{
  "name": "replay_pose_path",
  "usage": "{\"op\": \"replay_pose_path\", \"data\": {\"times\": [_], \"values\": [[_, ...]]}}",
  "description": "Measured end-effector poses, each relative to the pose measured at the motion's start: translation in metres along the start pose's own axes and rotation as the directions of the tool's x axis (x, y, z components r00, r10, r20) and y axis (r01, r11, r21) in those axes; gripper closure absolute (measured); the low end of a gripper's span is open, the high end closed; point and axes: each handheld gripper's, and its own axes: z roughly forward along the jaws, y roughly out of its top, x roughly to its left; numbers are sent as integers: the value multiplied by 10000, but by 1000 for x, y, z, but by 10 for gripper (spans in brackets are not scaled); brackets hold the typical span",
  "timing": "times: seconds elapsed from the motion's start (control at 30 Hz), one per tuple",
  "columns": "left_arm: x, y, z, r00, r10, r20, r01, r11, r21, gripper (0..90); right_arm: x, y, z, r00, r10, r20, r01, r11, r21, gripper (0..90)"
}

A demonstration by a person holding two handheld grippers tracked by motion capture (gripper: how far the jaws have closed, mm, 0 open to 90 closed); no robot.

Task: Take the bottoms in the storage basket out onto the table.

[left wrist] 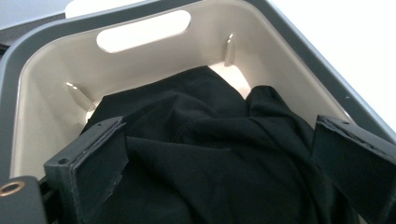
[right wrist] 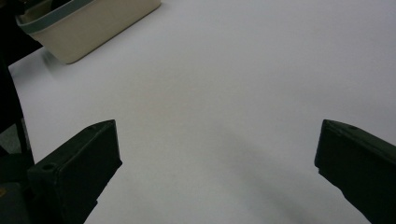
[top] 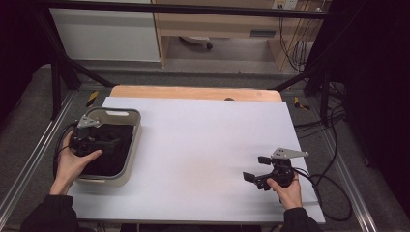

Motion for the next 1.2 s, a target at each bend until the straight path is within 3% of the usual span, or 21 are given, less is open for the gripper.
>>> {"op": "replay_pose_path", "data": {"times": [0.77, 1.2], "values": [[3, -12, 27, 9995, 226, -203, -203, 9941, 1066, 41, 0, 0, 0, 10000, -19, 51, 18, 10000, 71, 6], [0, -16, 36, 9982, 546, -232, -503, 9864, 1566, 118, 0, 0, 1, 10000, -45, 83, 44, 10000, 87, 6]]}}
